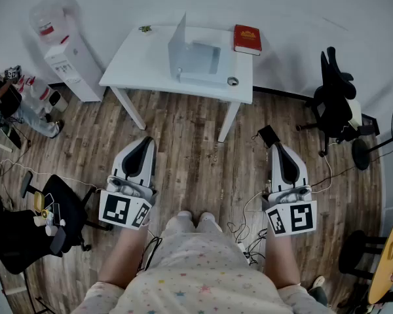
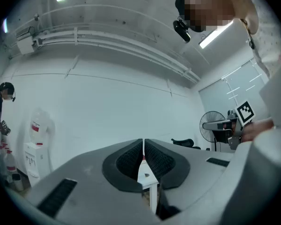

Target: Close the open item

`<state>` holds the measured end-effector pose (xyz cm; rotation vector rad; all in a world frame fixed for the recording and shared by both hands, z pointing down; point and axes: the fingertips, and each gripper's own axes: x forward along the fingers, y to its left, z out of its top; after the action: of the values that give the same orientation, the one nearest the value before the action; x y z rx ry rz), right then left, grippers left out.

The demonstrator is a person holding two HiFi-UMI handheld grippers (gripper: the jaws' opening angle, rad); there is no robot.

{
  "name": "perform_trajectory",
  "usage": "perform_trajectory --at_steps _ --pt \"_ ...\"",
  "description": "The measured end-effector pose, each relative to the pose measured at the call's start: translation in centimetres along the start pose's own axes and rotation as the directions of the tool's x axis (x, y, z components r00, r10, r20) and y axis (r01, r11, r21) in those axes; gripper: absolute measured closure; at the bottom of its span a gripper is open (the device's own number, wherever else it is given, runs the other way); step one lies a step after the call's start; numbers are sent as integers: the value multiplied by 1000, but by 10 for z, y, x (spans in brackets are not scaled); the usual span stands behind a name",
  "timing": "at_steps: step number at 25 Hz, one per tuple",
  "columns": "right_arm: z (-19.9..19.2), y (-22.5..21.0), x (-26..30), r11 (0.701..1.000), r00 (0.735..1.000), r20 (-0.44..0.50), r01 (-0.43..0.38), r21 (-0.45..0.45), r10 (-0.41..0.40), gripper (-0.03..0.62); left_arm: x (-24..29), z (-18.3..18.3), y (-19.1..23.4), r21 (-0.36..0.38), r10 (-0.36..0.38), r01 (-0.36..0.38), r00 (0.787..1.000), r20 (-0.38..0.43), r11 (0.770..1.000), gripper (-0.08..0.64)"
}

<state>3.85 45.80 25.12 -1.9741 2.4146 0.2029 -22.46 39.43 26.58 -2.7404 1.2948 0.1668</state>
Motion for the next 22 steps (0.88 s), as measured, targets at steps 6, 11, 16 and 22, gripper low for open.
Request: perform_trajectory --at_steps 6,11,16,22 --pt "-1 7 -9 1000 1000 -12 15 3 -15 590 -3 -6 0 -22 -19 19 1000 -12 1000 538" --pt "-4 -1 -13 999 1000 -16 11 41 -10 590 2 -10 -2 -39 5 -6 1000 -20 999 538" --pt "-12 -11 -17 997 1000 -11 2 71 -1 590 6 -16 -6 -65 27 -28 999 -20 998 537" --pt "-18 -23 -14 996 999 -21 -23 86 25 487 11 -19 -13 -75 66 -68 998 -20 995 453"
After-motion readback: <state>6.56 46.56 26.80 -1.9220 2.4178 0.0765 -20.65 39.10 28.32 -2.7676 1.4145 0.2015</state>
